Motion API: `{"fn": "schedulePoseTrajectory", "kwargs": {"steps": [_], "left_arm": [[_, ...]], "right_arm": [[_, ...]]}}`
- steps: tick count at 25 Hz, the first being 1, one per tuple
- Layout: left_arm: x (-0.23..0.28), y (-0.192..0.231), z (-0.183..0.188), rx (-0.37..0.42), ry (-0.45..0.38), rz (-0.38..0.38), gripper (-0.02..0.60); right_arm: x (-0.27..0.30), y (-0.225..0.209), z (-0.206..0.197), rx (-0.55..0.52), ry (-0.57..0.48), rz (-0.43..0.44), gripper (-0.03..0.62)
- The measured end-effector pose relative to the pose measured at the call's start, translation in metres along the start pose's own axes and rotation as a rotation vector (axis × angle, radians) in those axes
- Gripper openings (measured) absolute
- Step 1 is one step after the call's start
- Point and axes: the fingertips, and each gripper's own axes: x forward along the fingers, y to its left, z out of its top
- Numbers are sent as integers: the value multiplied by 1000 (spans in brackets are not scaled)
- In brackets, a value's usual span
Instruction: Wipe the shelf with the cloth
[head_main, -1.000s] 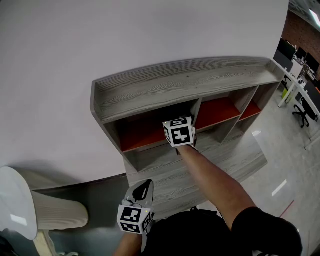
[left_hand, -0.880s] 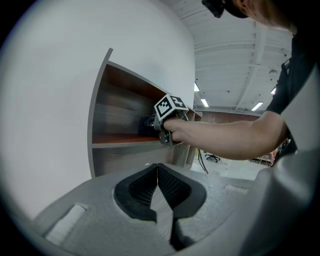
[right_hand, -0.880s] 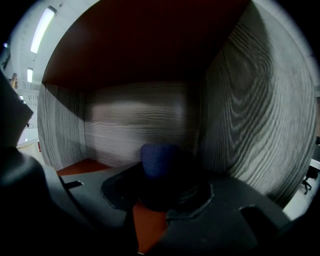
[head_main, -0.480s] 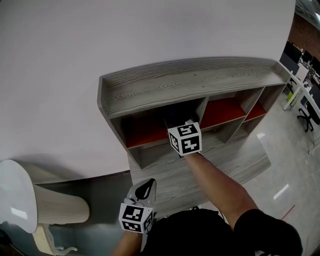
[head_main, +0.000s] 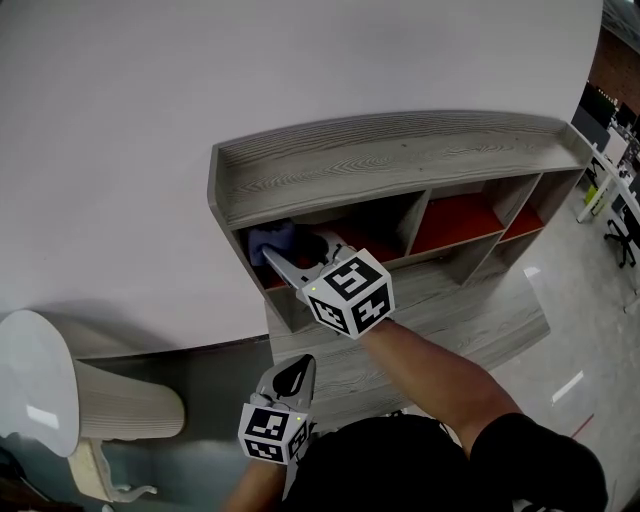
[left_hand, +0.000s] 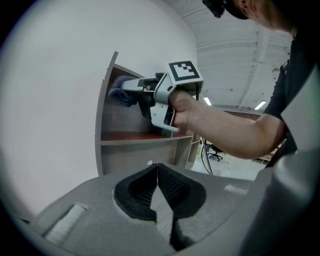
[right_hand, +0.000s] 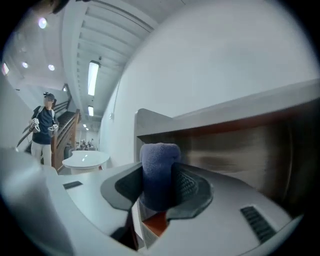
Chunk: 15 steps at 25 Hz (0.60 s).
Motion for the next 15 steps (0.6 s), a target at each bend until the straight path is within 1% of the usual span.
{"fn": "schedulePoseTrajectory", "kwargs": {"steps": [1, 3, 5, 11, 15], "left_arm": [[0, -1, 0, 0, 1, -1, 11], [0, -3, -1, 1, 0, -4, 11], [-1, -3, -2, 5, 0, -2, 11], [-3, 2, -2, -1, 0, 14, 11], [-2, 4, -1, -4, -2, 18, 11]], "right_arm": [[3, 6, 4, -33, -1, 6, 144], [7, 11, 10, -97, -5, -9, 144], [9, 13, 15, -137, -17, -27, 144], [12, 16, 22, -192, -24, -34, 144], [13, 19, 22, -201, -20, -28, 144]]}}
